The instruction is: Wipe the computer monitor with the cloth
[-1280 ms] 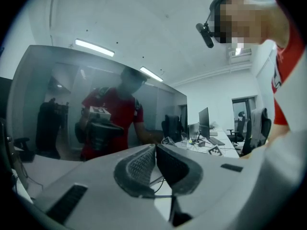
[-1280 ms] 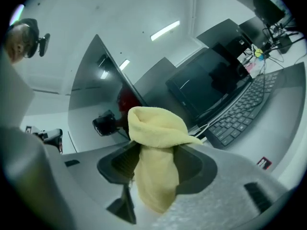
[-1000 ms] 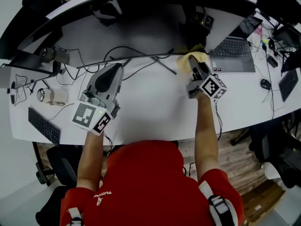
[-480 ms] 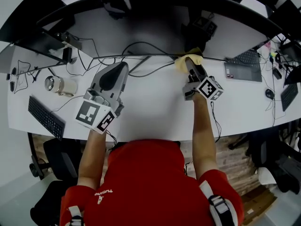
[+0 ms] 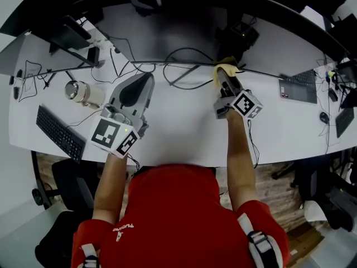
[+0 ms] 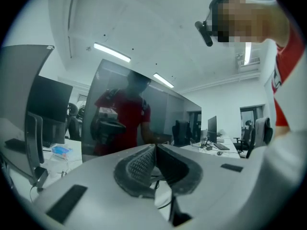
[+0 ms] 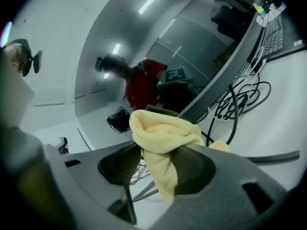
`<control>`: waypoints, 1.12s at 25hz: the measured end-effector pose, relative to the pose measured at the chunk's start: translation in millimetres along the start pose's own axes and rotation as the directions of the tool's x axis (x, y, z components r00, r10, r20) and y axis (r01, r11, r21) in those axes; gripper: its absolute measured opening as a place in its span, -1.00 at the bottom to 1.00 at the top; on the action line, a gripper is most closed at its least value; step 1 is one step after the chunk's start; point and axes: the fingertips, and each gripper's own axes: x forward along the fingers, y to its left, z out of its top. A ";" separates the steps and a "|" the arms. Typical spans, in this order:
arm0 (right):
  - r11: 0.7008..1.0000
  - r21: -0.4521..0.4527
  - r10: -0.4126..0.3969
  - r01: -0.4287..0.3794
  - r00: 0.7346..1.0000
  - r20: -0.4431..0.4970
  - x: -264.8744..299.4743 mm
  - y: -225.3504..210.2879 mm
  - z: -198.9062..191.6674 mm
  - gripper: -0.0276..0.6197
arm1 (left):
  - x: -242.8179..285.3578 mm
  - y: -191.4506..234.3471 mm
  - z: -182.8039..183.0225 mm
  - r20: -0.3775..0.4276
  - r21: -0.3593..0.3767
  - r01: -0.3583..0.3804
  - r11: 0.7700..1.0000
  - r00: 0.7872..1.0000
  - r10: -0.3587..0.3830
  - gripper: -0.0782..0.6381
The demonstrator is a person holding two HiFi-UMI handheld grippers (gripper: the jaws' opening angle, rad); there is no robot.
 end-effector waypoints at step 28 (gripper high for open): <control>0.994 -0.099 -0.073 0.054 0.978 -0.196 132.3 138.6 -144.3 -0.28 | -122.7 130.2 -5.2 0.044 -0.063 -0.078 0.995 0.996 0.081 -0.75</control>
